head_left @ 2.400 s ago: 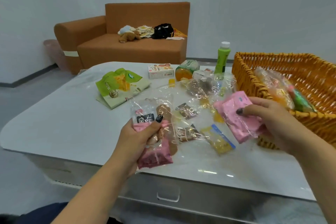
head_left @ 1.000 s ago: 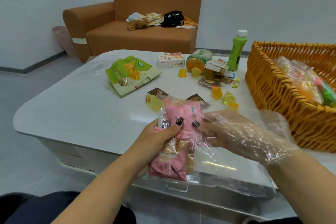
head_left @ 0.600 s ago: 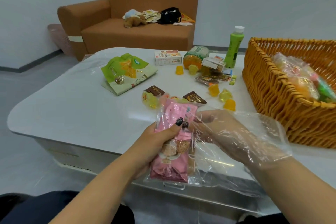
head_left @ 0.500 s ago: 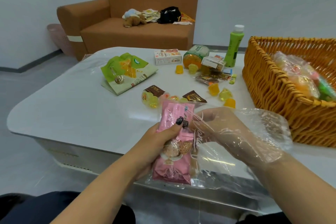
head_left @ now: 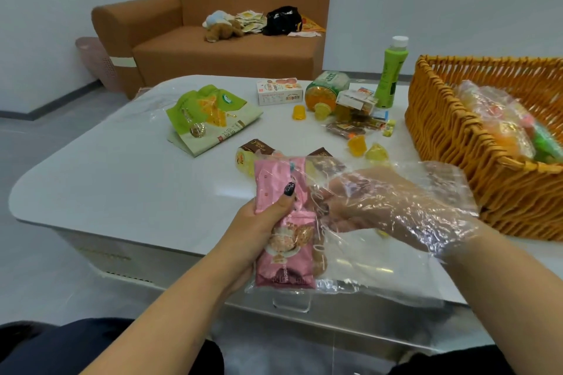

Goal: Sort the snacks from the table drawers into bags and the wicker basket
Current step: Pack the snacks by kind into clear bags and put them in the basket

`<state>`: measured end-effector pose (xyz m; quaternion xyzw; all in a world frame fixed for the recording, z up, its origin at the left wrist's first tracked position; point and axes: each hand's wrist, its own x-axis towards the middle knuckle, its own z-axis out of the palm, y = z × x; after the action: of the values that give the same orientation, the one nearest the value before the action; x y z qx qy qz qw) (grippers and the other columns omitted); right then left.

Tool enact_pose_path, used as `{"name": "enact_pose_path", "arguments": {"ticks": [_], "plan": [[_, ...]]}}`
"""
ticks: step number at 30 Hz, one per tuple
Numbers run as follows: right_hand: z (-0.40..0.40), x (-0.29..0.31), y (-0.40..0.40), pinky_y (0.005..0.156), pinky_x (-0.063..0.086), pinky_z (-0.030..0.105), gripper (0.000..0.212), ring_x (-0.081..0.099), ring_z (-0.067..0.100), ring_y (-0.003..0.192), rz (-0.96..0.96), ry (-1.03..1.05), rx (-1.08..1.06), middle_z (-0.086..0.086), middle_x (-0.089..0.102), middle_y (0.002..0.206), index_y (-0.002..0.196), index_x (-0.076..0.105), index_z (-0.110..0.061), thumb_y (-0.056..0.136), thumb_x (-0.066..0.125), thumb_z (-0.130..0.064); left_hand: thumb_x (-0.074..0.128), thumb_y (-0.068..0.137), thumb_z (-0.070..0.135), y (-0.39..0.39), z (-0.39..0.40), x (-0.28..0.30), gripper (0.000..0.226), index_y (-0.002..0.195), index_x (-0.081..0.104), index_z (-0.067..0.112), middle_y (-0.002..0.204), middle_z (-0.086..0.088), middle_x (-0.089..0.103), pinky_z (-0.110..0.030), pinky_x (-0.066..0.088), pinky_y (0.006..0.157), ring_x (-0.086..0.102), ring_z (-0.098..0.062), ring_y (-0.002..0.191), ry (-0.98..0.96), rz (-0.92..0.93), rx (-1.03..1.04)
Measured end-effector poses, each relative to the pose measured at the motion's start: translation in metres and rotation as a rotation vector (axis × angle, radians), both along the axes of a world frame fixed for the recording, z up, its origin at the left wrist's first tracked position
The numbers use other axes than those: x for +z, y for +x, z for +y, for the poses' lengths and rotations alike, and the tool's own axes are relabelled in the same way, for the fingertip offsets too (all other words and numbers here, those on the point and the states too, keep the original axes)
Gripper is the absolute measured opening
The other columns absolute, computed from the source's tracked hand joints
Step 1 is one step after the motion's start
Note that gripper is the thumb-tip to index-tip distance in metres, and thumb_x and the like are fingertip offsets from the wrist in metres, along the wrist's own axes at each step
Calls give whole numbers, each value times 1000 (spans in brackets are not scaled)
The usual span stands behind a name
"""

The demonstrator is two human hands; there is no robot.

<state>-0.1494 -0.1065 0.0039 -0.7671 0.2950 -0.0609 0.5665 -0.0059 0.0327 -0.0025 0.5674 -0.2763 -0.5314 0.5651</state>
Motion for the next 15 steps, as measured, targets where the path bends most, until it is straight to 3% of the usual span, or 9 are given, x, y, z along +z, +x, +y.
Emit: {"name": "enact_pose_path", "arguments": {"ticks": [3,4,5,7,10,13,15], "plan": [[-12,-14,12,83,55,30,23,65,6,81,190,-289,-4,-6,73,93,98,75,-25,83,70,-10,66,76,42,-6,1,-6,47,111,65,11,97,-15,75,-38,58,76,74,-27,81,43,5,-32],[-12,-16,12,87,54,34,24,63,2,78,207,-289,-3,-11,71,88,100,75,-25,82,70,-9,66,77,43,-7,1,-7,48,112,65,11,97,-15,75,-39,57,78,74,-28,82,54,-3,-26],[-8,-11,7,87,55,35,25,64,1,77,183,-281,3,-13,70,86,102,75,-25,83,69,-9,66,77,44,-7,0,-7,48,113,65,11,97,-15,75,-40,57,79,74,-29,82,58,-15,-9],[5,15,-11,77,59,31,21,71,14,81,-2,-93,-72,0,74,89,104,74,-16,85,70,-9,65,81,43,-3,-2,-4,47,113,66,10,94,-15,76,-40,58,78,74,-30,81,59,-37,55],[3,47,-40,66,60,29,17,72,29,82,-281,166,-303,14,74,91,100,69,-5,85,64,-10,63,89,38,9,-5,2,36,110,67,10,89,-15,76,-36,60,64,74,-29,75,36,-6,213],[-16,49,-50,60,58,26,12,72,24,73,-264,127,-657,14,73,89,98,68,-4,93,57,-5,67,89,37,28,-8,3,30,105,66,11,81,-14,76,-41,59,62,74,-29,66,43,71,433],[-30,37,-52,62,57,29,12,69,23,73,-115,41,-797,17,71,92,99,67,-2,90,59,-4,69,88,37,39,-8,3,27,100,66,13,77,-11,76,-44,58,67,73,-27,64,41,109,549]]}}
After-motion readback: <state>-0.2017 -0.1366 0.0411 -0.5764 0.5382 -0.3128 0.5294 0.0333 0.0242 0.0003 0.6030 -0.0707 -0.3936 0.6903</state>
